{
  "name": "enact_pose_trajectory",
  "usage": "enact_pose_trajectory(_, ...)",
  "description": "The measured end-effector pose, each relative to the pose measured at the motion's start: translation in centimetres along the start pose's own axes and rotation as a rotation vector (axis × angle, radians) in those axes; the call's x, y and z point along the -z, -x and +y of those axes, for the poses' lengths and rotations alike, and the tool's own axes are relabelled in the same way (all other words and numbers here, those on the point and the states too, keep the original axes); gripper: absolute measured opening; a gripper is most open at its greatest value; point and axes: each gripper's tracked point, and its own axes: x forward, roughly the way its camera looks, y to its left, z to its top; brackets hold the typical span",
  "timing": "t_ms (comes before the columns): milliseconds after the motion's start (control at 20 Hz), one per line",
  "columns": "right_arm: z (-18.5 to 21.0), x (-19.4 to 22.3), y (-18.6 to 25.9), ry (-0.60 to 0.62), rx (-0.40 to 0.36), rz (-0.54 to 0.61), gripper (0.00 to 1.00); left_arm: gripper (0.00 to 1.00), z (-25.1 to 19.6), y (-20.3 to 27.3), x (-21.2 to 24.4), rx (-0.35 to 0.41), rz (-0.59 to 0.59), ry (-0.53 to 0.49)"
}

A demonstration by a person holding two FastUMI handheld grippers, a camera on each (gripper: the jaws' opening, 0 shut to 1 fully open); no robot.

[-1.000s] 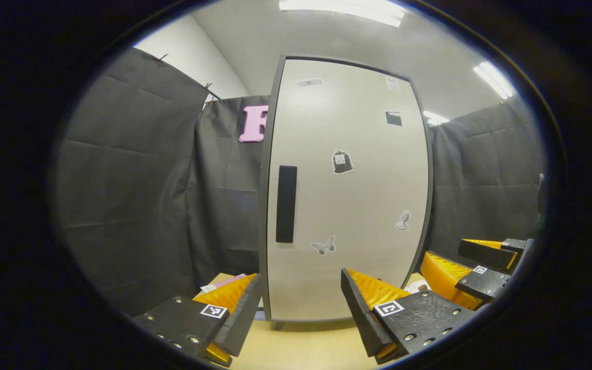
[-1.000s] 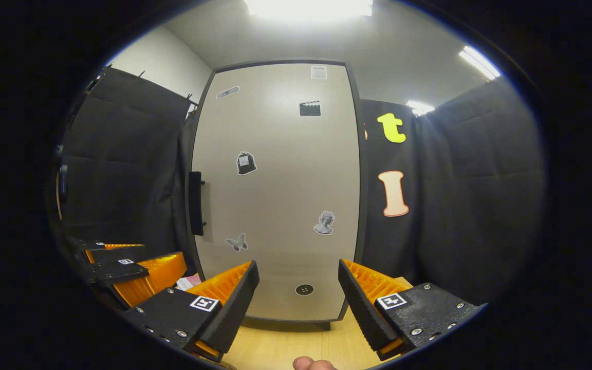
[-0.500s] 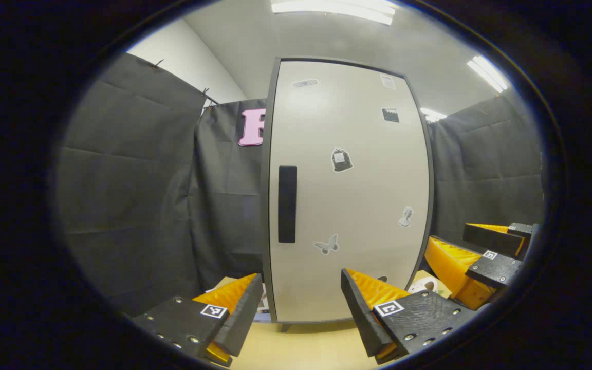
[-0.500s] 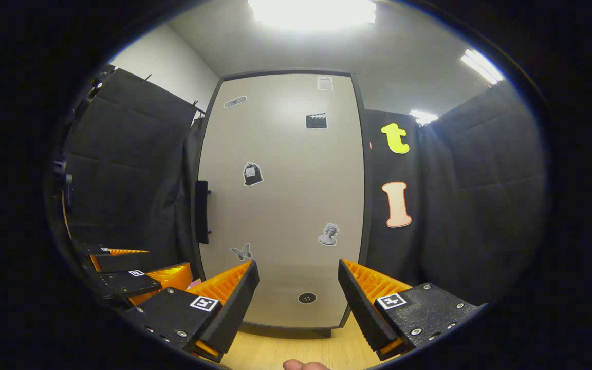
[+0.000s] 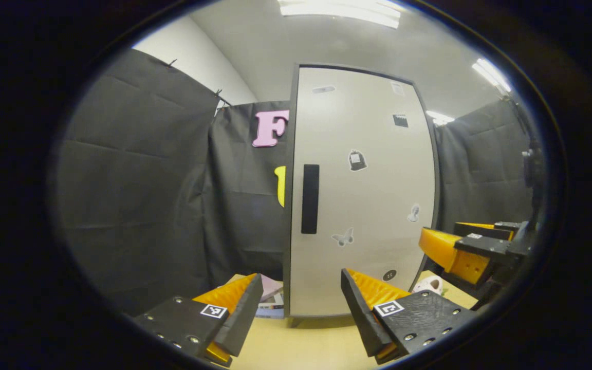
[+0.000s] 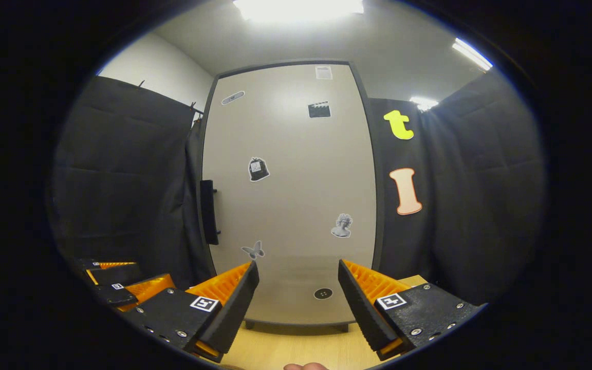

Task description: Open the cabinet door with the right hand, grasp the bottle in the cabinet with the left hand and place it on the coaster, then close the cabinet door with the right hand.

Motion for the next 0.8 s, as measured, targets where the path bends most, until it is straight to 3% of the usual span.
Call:
enact_pose_trajectory(450,7.6,-3.9,-4.8,0.121,-0.117,-0.084,0.96,0.88,5.2,5.4,3.6,-0.074,0.051,-0.007)
enact_pose_trajectory(600,10.1,-6.2,-6.9,0.147,-0.143,-0.133,0.95,0.88,5.9,6.6,4.0,-0.061,0.048,-0.039)
enact_pose_trajectory(800,13.2,-6.4,-10.5,0.143,-0.156,-0.117,0.95,0.88,5.3,8.2,4.2,-0.004,0.042,-0.102)
